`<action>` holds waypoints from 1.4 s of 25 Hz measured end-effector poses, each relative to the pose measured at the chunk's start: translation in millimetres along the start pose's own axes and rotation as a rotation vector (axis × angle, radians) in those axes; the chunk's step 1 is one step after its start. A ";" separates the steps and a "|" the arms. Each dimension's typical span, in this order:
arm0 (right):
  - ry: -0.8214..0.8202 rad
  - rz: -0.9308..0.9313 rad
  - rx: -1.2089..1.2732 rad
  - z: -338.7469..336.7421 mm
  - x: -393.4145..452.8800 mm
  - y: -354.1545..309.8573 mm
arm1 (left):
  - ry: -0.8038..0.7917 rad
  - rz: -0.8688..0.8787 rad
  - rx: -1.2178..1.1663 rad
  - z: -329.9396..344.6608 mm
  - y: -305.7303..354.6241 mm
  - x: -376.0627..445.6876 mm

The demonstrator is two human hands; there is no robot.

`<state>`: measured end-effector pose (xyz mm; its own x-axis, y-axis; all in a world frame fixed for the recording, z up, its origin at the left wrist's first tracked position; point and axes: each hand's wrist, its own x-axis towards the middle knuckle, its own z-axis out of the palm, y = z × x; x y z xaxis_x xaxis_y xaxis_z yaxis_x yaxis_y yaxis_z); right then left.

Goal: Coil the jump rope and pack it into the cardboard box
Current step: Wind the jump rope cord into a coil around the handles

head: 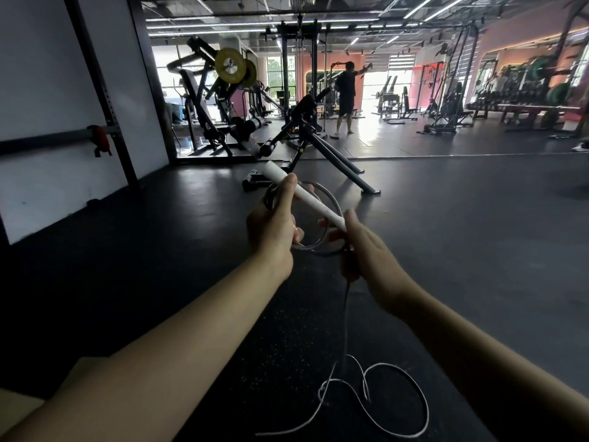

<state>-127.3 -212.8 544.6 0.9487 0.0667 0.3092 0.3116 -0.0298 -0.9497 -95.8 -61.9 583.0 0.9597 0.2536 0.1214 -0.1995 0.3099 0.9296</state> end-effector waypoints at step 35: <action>-0.108 0.003 0.093 -23.3 5.1 -12.8 | -0.306 -0.023 -0.269 9.1 27.9 -16.5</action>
<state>-125.2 -235.3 559.4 0.9368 0.1735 0.3037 0.2973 0.0624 -0.9528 -115.4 -65.8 610.1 0.9710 -0.0278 0.2374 -0.1833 0.5512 0.8140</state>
